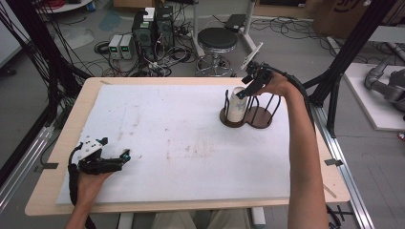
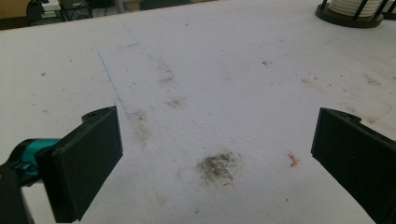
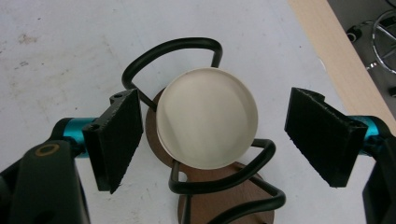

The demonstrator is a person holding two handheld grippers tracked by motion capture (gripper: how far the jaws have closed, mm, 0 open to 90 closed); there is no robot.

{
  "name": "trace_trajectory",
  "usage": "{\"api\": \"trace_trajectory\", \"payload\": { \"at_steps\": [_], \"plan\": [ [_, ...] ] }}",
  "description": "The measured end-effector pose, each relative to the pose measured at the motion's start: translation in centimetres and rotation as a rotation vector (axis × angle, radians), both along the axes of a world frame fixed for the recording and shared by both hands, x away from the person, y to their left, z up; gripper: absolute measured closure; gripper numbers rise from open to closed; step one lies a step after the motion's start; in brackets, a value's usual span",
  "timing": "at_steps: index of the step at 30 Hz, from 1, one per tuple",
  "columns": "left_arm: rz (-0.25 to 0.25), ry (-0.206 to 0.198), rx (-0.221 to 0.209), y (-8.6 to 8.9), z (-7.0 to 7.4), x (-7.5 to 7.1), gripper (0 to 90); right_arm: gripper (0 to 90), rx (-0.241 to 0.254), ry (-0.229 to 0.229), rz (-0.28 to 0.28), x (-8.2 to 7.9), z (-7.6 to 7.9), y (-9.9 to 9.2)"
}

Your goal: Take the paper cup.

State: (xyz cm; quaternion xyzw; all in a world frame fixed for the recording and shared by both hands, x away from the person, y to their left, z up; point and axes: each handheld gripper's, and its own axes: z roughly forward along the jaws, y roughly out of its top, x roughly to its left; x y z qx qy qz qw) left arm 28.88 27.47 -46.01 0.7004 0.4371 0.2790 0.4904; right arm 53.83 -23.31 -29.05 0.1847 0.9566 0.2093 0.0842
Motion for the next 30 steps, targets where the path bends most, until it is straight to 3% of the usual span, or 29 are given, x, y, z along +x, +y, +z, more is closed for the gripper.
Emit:
{"api": "trace_trajectory", "payload": {
  "at_steps": [15,24,30],
  "plan": [
    [0.001,0.005,0.002,0.0,0.0,0.0,1.9,20.1,-0.008,0.042,0.019,0.6,-1.2,0.5],
    [0.001,0.007,0.002,0.0,0.0,0.0,1.9,33.4,-0.015,0.056,0.027,0.5,-1.7,0.2],
    [0.002,0.007,0.002,0.0,0.0,0.1,1.9,35.1,-0.024,0.056,0.024,0.5,-1.6,0.1]
  ]
}}
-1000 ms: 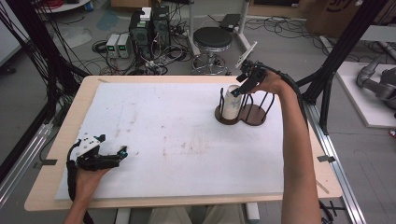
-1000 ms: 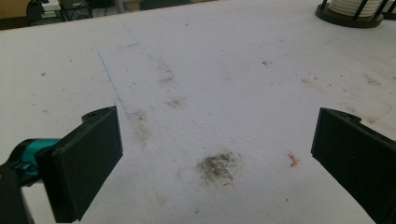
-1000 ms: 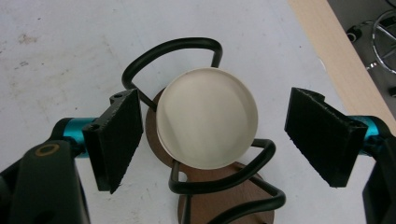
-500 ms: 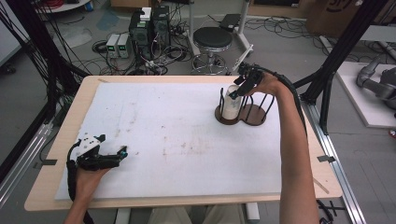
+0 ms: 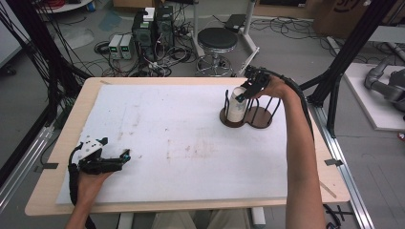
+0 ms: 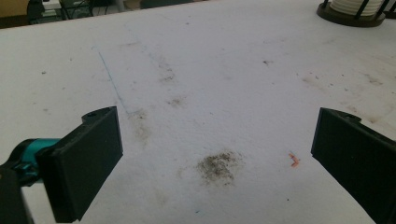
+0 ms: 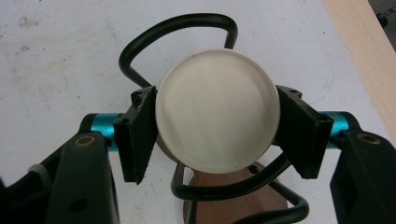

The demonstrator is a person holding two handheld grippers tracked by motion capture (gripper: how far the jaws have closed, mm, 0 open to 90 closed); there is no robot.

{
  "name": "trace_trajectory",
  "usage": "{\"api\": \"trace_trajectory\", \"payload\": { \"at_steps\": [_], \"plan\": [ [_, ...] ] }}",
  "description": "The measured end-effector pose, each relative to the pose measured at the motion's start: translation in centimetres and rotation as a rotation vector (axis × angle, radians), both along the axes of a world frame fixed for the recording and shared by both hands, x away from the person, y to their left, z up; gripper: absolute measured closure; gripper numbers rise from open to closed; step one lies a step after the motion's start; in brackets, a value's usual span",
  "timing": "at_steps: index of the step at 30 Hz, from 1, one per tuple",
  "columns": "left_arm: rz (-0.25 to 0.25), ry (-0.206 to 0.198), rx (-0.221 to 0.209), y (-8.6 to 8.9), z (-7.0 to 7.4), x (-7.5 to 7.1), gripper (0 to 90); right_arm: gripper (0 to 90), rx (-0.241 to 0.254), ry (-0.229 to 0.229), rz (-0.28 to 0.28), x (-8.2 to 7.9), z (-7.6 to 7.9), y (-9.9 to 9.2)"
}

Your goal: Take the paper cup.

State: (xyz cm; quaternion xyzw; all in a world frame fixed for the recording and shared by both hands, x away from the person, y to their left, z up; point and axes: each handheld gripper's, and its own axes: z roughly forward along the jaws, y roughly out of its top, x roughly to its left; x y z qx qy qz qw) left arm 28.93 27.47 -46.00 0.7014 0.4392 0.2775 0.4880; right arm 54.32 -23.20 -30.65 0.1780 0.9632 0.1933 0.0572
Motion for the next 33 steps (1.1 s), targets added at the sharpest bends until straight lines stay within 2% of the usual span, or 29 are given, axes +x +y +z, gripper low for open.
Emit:
{"api": "trace_trajectory", "payload": {
  "at_steps": [11,33],
  "plan": [
    [0.000,0.005,0.009,-0.03,0.01,0.05,1.9,35.4,-0.006,-0.003,-0.006,-0.08,0.05,0.08],
    [0.000,0.001,0.012,-0.13,-0.01,0.04,2.0,36.5,0.019,-0.015,-0.023,-0.24,0.70,0.01]
  ]
}}
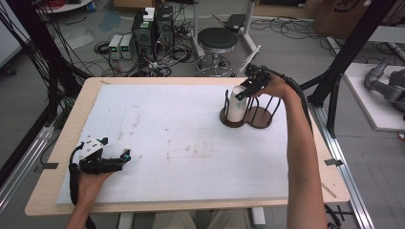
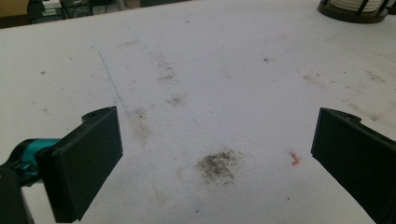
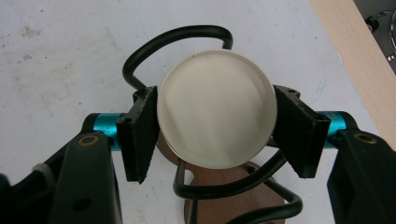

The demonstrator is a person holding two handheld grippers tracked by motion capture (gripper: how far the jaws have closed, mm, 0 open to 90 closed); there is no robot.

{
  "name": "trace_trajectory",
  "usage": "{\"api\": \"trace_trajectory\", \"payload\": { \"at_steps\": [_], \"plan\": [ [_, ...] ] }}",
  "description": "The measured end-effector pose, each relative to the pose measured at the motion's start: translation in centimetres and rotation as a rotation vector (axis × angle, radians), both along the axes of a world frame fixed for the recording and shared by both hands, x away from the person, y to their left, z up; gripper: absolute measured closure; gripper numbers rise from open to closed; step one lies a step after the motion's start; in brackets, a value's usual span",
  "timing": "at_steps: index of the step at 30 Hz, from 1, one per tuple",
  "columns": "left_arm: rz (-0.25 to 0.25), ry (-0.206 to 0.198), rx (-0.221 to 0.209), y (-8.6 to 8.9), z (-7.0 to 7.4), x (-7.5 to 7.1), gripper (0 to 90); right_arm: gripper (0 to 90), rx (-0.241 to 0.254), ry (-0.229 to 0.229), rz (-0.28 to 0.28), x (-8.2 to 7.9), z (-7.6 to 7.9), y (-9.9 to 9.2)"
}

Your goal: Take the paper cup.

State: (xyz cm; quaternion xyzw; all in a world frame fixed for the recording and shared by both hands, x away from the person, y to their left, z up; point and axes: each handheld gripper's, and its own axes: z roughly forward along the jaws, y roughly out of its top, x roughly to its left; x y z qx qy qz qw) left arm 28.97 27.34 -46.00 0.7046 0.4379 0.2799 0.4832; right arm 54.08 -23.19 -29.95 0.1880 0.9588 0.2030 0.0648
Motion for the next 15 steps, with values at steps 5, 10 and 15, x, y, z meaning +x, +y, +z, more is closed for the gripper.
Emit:
{"api": "trace_trajectory", "payload": {
  "at_steps": [5,10,15],
  "plan": [
    [0.000,0.000,0.000,0.0,0.0,0.0,1.9,37.0,0.017,0.001,-0.008,0.0,0.4,-0.1],
    [0.000,0.000,0.000,0.0,0.0,0.0,1.9,37.4,0.043,-0.004,-0.013,-0.2,1.1,-0.4],
    [0.002,-0.001,-0.002,0.0,0.0,0.0,1.9,37.7,0.071,-0.020,-0.020,-0.5,2.1,-0.6]
  ]
}}
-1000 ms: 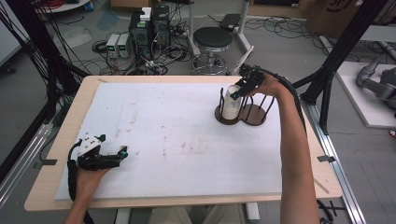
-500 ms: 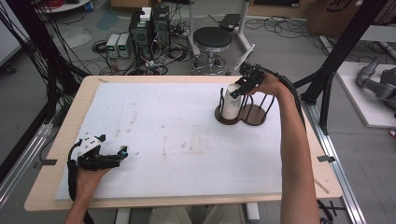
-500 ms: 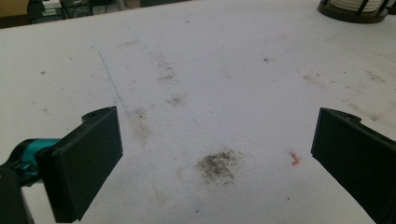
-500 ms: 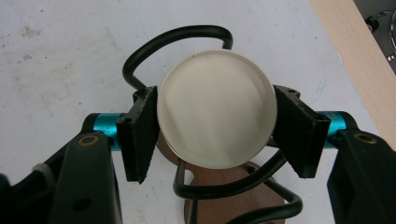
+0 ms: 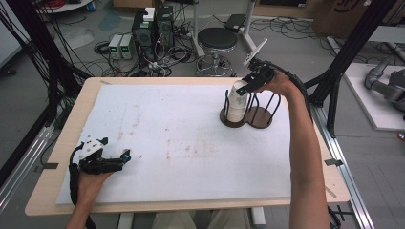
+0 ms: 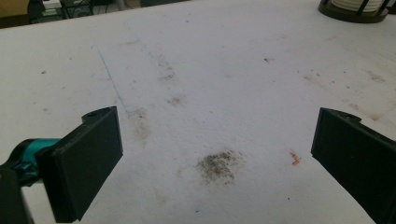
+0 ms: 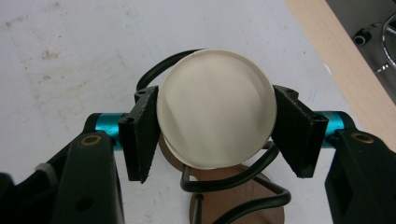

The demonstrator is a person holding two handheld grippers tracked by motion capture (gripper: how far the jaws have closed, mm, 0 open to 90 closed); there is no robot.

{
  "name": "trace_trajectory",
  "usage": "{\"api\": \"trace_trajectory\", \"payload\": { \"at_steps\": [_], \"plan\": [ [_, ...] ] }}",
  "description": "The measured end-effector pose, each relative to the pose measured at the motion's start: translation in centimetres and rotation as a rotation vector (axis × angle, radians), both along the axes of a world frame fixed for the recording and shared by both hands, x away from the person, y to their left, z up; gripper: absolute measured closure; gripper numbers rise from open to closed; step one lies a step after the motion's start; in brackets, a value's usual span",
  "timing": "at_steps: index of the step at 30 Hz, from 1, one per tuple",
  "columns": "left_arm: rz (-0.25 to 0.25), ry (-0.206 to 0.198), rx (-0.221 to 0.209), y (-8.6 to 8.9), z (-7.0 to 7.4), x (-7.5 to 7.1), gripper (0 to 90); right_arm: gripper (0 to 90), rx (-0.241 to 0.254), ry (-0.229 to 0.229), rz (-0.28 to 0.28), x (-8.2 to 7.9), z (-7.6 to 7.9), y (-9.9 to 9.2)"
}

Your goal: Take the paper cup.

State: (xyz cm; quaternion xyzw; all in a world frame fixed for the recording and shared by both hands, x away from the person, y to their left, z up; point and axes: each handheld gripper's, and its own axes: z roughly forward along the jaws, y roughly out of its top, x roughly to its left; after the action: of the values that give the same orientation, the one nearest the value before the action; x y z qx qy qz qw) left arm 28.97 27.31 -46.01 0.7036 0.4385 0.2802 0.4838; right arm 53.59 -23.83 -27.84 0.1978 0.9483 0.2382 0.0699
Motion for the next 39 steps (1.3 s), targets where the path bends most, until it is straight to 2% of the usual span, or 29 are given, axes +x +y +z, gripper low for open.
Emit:
{"api": "trace_trajectory", "payload": {
  "at_steps": [9,12,17,23,29,31,39],
  "plan": [
    [-0.001,0.002,0.004,0.0,0.0,0.0,2.0,37.9,0.018,-0.051,-0.002,-0.7,1.7,0.1],
    [-0.002,0.003,0.007,0.0,0.0,0.0,2.0,38.1,0.055,-0.075,-0.012,-1.2,3.2,-0.1],
    [-0.003,0.007,0.009,-0.1,0.0,0.0,2.0,38.2,0.080,-0.089,-0.022,-1.4,4.3,-0.3],
    [-0.004,0.007,0.010,-0.1,0.0,0.0,2.0,38.2,0.070,-0.107,-0.024,-1.8,5.8,-0.2],
    [-0.004,0.006,0.010,-0.1,0.0,0.0,1.9,38.2,0.079,-0.123,-0.023,-1.9,6.4,-0.3],
    [-0.004,0.007,0.011,-0.1,0.0,0.0,2.0,38.3,0.059,-0.119,-0.033,-1.9,6.3,-0.5],
    [-0.005,0.010,0.011,-0.1,0.0,0.0,1.9,38.3,0.062,-0.133,-0.022,-2.4,6.5,-0.2]
  ]
}}
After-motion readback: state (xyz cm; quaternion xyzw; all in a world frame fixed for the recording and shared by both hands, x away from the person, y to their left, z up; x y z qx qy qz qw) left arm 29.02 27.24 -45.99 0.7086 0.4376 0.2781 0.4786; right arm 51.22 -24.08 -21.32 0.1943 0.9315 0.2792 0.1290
